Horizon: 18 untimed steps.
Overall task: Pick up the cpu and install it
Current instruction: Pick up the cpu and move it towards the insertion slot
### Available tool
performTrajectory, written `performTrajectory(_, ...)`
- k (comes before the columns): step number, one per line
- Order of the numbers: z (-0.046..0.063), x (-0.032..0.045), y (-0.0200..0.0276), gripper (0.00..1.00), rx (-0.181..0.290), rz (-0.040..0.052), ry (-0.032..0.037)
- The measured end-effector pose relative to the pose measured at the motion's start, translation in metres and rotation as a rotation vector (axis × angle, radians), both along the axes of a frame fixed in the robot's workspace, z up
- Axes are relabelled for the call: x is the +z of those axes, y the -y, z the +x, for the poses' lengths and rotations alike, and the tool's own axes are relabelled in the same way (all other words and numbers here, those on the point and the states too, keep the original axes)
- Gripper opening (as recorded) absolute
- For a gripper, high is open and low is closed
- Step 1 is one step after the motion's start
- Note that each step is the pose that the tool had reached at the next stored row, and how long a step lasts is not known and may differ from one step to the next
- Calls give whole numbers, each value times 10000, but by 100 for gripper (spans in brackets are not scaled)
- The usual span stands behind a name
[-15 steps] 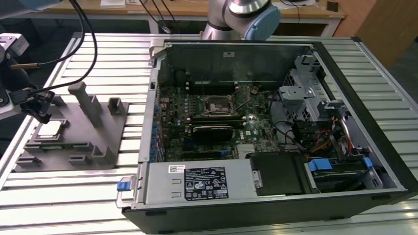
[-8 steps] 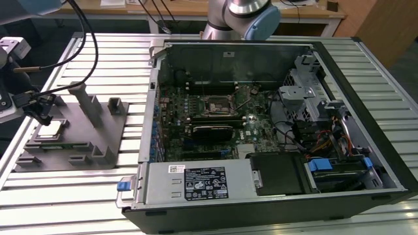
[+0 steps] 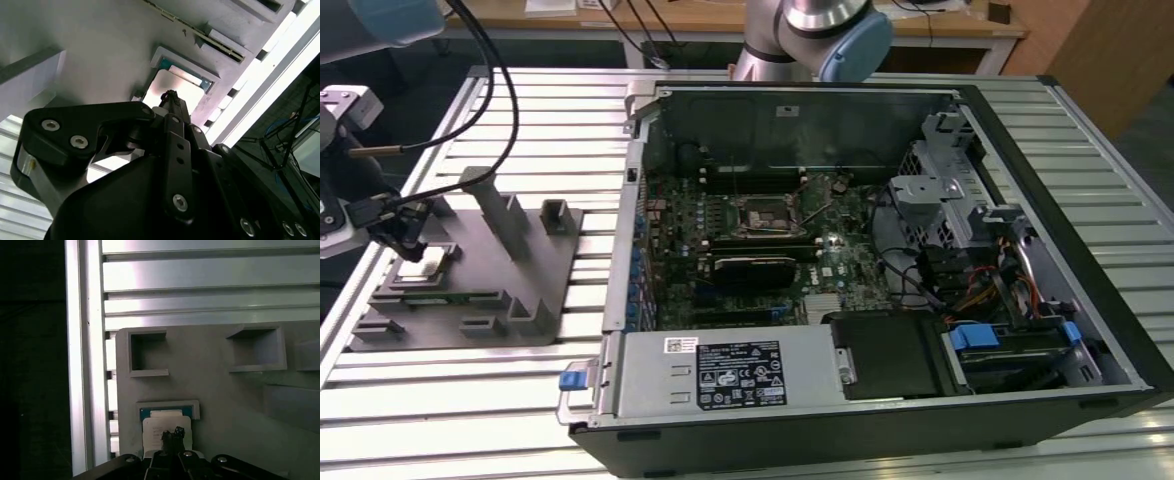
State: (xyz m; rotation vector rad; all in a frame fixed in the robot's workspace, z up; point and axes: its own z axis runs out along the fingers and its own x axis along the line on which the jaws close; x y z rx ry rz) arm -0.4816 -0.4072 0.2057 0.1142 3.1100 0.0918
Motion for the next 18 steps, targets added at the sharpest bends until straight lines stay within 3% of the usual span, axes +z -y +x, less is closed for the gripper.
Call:
performTrajectory(7,-5,-58,0,11,442,0,4)
performTrajectory(18,-26,-110,-24,11,467,-31,2)
